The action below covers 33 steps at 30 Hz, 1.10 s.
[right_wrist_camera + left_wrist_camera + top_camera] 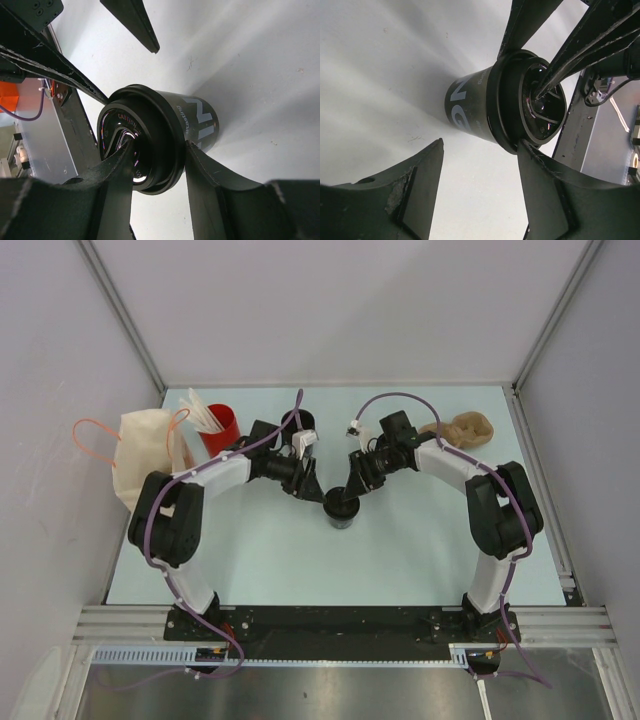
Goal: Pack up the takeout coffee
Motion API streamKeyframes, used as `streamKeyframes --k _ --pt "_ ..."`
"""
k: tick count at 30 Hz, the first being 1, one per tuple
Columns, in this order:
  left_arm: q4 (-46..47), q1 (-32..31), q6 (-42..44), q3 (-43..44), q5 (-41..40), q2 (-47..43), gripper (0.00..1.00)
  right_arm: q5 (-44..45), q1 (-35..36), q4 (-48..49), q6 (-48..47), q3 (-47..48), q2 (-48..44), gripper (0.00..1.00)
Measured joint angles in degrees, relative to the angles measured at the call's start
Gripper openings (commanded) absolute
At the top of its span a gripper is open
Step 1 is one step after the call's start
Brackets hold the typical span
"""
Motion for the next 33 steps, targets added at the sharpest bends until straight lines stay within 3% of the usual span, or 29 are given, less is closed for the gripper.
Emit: streamKeyframes --k 4,20,23,24,26,29,33 --pt "-0.13 0.0 -0.11 0.02 1.66 0.42 0.45 0.26 0.13 -0.02 0.02 0.09 0.02 0.27" --pt "-3.5 -0.17 -0.96 2.29 4.37 2.8 0.31 0.59 0.46 -0.09 0.2 0.52 0.39 0.26" --pt "-4.81 -0.28 -0.94 3.13 4.35 3.37 0.37 0.61 0.52 -0.13 0.2 0.61 0.5 0.26" --pt "-5.11 -0.28 -0.92 3.3 4.28 3.52 0.46 0.61 0.55 -0.22 0.17 0.68 0.55 0.26" --pt "-5.25 -0.26 -0.48 3.34 3.61 3.61 0.52 0.59 0.63 -0.35 0.13 0.74 0.59 0.26" --pt "-5.31 0.07 0.0 3.34 2.49 3.78 0.7 0.66 0.74 -0.44 -0.22 0.9 0.63 0.26" --pt "-6.14 1.07 0.74 3.52 1.64 3.89 0.74 0.66 0.94 -0.26 -0.42 1.11 0.81 0.26"
